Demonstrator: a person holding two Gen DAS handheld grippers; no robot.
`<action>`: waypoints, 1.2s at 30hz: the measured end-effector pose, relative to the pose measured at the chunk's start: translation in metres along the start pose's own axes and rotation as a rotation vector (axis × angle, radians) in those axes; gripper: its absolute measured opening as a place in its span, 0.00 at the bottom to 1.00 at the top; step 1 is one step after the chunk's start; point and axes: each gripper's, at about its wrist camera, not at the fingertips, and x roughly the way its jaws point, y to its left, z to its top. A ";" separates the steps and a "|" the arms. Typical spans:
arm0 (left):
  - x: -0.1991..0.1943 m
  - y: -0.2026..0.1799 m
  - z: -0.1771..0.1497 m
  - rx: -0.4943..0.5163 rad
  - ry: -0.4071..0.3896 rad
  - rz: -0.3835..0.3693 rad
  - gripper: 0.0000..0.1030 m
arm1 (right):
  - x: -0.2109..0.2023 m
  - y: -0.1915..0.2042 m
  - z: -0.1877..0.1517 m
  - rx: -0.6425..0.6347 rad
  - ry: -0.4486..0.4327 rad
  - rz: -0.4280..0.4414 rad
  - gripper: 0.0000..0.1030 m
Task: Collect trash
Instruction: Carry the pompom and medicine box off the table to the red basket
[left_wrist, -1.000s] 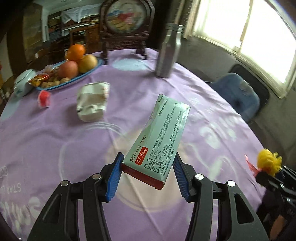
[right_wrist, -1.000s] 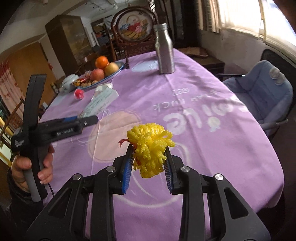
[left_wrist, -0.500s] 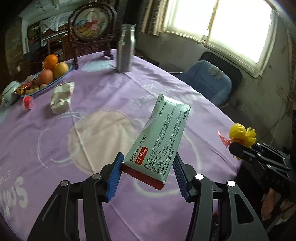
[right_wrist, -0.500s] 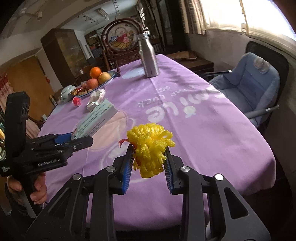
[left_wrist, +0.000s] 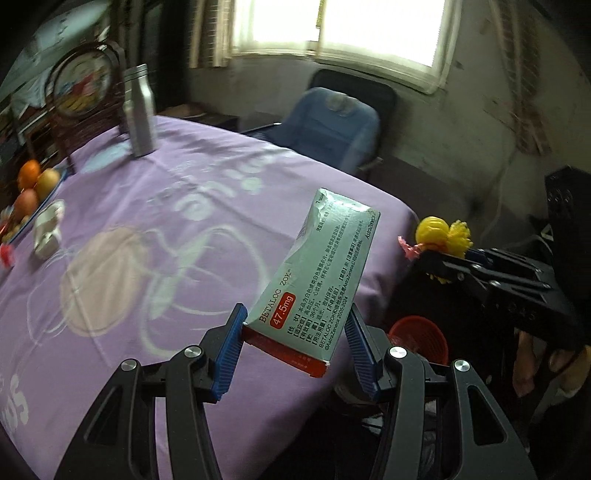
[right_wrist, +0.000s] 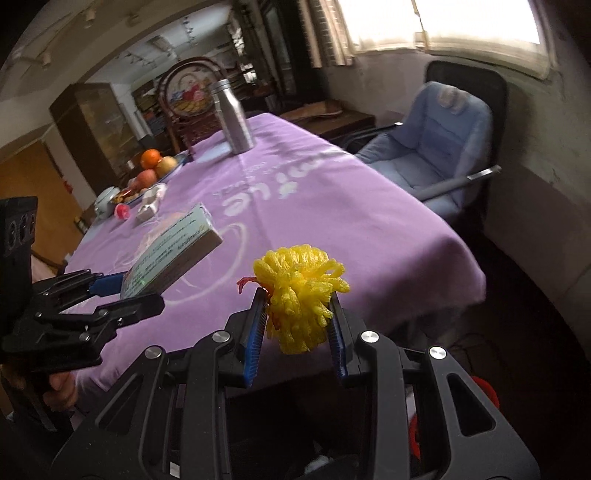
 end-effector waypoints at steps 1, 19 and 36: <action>0.001 -0.006 0.000 0.012 0.002 -0.009 0.52 | -0.002 -0.005 -0.003 0.007 0.001 -0.008 0.31; 0.113 -0.148 -0.011 0.329 0.258 -0.185 0.52 | 0.000 -0.151 -0.101 0.288 0.129 -0.185 0.31; 0.270 -0.244 -0.040 0.501 0.595 -0.293 0.52 | 0.047 -0.267 -0.203 0.583 0.339 -0.295 0.31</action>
